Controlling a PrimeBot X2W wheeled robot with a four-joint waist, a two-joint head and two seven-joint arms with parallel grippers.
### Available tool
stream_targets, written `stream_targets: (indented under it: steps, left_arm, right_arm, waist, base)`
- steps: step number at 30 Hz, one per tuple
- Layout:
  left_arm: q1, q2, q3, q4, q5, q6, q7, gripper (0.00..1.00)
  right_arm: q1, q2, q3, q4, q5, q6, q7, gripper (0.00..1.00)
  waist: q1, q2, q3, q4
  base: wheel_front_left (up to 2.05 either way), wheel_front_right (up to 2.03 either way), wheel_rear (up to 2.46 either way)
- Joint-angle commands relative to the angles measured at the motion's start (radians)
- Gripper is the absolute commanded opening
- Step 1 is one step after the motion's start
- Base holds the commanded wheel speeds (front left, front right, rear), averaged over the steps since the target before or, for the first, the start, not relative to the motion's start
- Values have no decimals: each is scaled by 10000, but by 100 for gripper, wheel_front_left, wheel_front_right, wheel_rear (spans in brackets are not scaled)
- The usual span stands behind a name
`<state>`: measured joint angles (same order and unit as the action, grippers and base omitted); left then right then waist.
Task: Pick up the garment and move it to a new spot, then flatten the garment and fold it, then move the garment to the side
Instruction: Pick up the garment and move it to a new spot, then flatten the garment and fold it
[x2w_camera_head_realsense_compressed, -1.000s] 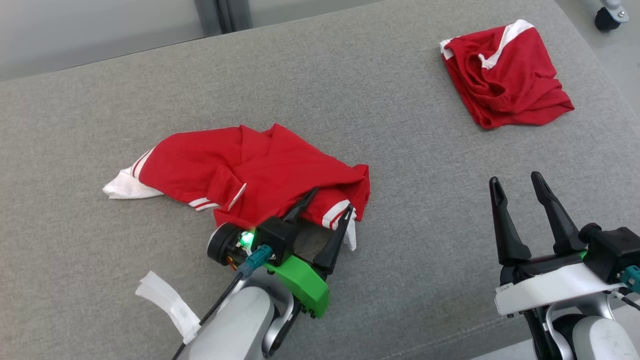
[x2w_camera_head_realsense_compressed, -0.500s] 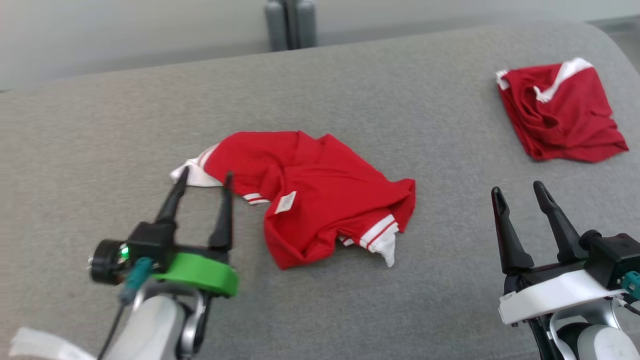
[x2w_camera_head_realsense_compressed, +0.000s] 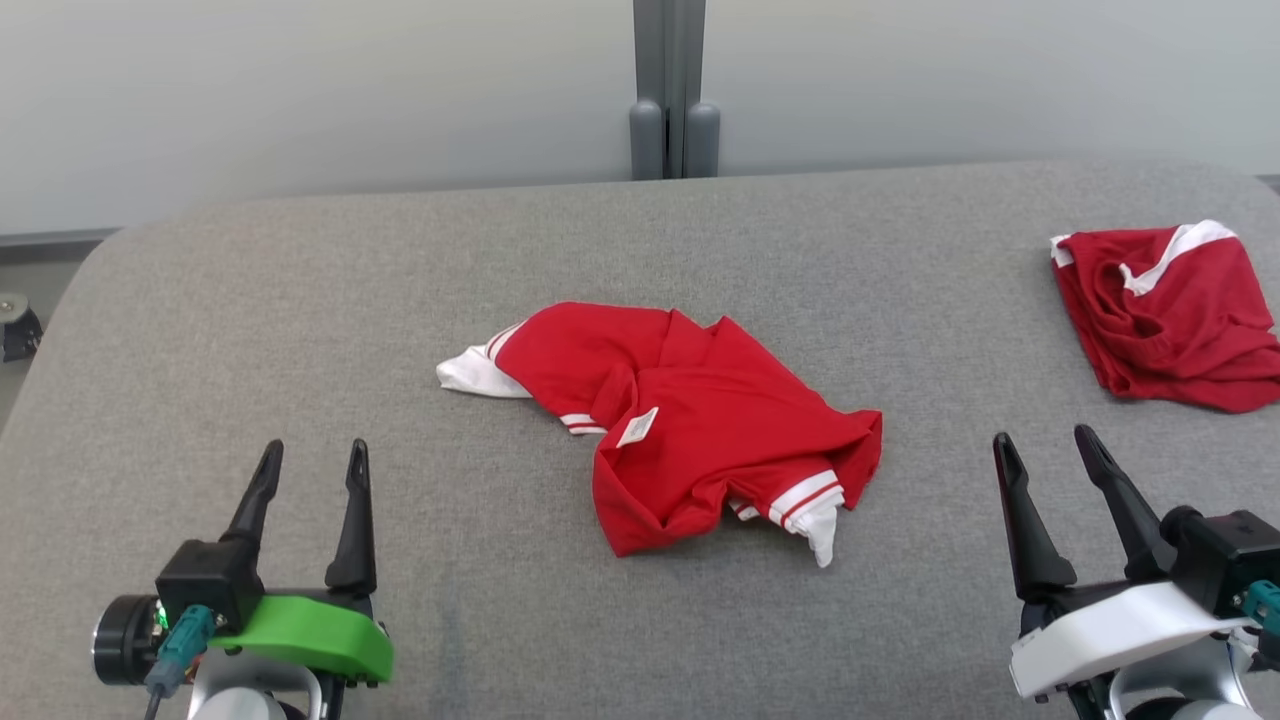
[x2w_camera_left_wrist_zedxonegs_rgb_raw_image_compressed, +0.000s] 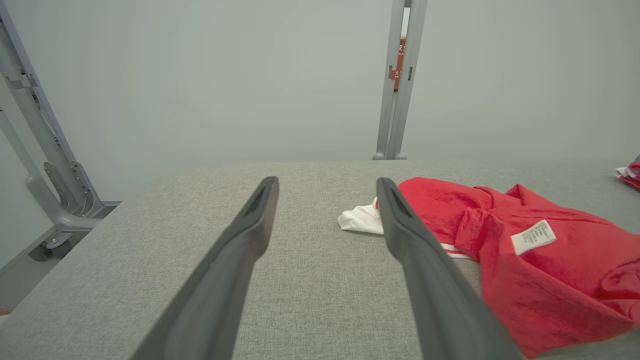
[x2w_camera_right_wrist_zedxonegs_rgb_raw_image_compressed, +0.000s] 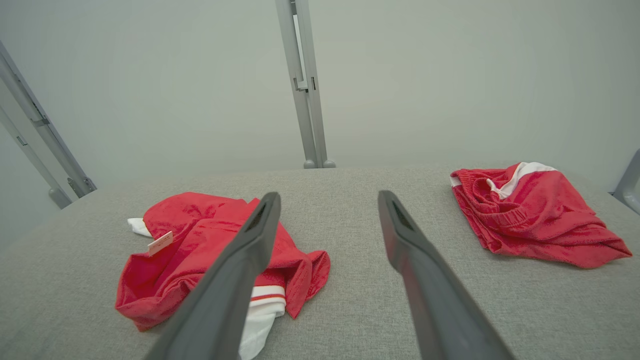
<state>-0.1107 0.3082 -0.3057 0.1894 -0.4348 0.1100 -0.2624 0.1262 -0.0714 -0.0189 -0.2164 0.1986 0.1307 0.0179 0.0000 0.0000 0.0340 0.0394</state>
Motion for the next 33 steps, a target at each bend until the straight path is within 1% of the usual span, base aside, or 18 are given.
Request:
stream_targets:
  steps: [1,12,25,29,33]
  left_arm:
    - [210,-12,-28,1,-6,-40,-27,100]
    - [565,-172,-236,238,-65,-165,-28,100]
    - [345,-252,-25,80,164,-259,-29,100]
    - [-29,-288,19,-226,316,-280,-29,100]
    - [-433,-364,28,-554,532,-286,-18,100]
  right_arm:
    - [197,25,-50,12,8,1,55,100]
    - [539,72,-27,-93,-48,1,250,100]
    - [389,18,55,-103,-25,1,313,100]
    - [161,-217,476,-26,38,1,539,100]
    - [-402,-597,1666,375,180,1,809,100]
  waist:
    - [0,0,-265,-53]
    - [0,0,-480,-180]
    - [0,0,-376,-75]
    - [0,0,50,105]
    - [0,0,690,327]
  base:
    - [0,0,0]
    - [0,0,0]
    - [0,0,0]
    - [0,0,0]
    - [0,0,0]
